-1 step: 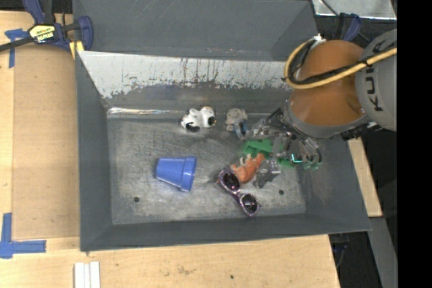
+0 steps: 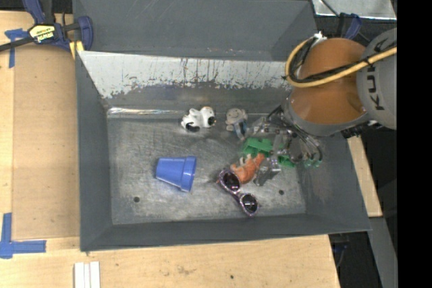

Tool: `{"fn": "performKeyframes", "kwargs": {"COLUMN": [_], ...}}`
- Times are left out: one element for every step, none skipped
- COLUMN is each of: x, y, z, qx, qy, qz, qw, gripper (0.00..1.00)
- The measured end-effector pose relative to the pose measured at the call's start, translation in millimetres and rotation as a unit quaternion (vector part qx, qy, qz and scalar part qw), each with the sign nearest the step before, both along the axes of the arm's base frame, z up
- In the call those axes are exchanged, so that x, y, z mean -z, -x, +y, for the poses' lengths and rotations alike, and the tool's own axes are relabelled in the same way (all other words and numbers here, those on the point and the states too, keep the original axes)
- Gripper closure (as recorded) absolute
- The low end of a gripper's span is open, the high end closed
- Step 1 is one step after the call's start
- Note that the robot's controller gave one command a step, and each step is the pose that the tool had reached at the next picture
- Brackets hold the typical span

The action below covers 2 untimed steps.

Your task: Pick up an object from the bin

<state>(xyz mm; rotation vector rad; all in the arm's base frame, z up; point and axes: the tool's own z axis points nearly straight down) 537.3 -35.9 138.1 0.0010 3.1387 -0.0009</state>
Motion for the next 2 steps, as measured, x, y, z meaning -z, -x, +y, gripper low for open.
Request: {"fn": "performKeyframes", "kwargs": {"x": [33, 65], "y": [-4.5, 0.0], "z": [3, 8], "qx": [-0.123, -0.208], "qy": [0.001, 0.001], "qz": [-0.0026, -0.0004], "qw": [0.9924, 0.9782], "gripper": [0.00, 0.00]}}
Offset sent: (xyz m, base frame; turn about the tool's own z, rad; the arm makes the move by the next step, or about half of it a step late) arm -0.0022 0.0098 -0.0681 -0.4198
